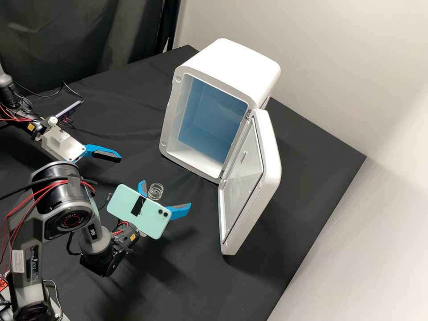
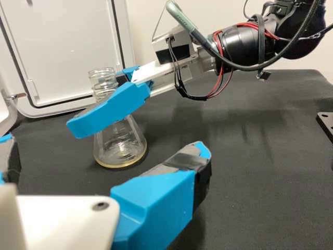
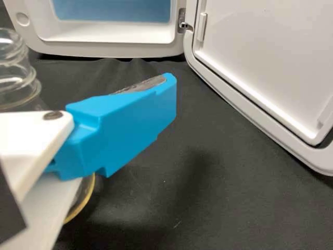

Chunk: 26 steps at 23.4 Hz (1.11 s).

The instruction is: Place the flask in the incubator

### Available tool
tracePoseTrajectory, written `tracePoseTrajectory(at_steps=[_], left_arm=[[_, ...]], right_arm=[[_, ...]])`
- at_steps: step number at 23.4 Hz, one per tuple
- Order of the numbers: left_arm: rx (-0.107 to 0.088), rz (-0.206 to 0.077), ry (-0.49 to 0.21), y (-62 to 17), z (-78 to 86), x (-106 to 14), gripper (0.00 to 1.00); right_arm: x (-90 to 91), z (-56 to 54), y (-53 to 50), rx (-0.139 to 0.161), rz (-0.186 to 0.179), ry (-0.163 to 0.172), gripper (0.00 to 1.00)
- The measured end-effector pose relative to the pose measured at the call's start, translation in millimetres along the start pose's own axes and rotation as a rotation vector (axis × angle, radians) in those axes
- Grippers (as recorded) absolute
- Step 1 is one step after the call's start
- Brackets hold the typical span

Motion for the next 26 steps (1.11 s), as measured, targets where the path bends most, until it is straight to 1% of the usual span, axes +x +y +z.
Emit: tracePoseTrajectory(at_steps=[4, 5, 6, 7, 10, 13, 16, 19, 23, 25, 26], left_arm=[[0.0, 0.0, 0.0, 0.0, 0.0, 0.0, 1.0], [0.0, 0.0, -0.001, -0.1, 0.4, 0.0, 1.0], [0.001, 0.0, -0.002, -0.1, 0.7, 0.1, 1.0], [0.001, 0.0, -0.002, -0.1, 0.7, 0.1, 1.0], [0.001, -0.001, -0.004, -0.2, 1.1, 0.1, 1.0], [0.0, -0.003, -0.004, -0.7, 1.1, -0.3, 1.0], [0.0, -0.006, -0.003, -1.6, 1.1, -1.0, 1.0], [0.0, -0.007, -0.005, -1.7, 1.8, -0.9, 1.0], [0.001, -0.008, -0.01, -1.9, 3.1, -0.8, 1.0], [0.001, -0.008, -0.009, -1.9, 2.8, -0.8, 1.0], [0.001, -0.008, -0.009, -1.9, 2.8, -0.8, 1.0]], right_arm=[[1.3, -3.9, -3.2, 0.026, -0.022, 0.022, 1.0], [1.1, -5.3, -5.1, 0.03, -0.037, 0.033, 1.0], [0.6, -5.5, -6.0, 0.038, -0.042, 0.034, 1.0], [-0.7, -6.4, -8.6, 0.049, -0.056, 0.039, 1.0], [-4.6, -8.3, -15.2, 0.068, -0.096, 0.052, 1.0], [-7.5, -10.2, -20.2, 0.064, -0.129, 0.067, 1.0], [-10.4, -9.5, -22.1, 0.063, -0.145, 0.071, 1.0], [-12.5, -7.4, -21.9, 0.067, -0.142, 0.061, 1.0], [-12.8, -6.5, -21.2, 0.041, -0.138, 0.059, 1.0], [-12.8, -6.5, -21.2, 0.038, -0.137, 0.059, 1.0], [-12.8, -6.5, -21.2, 0.032, -0.137, 0.059, 1.0]])
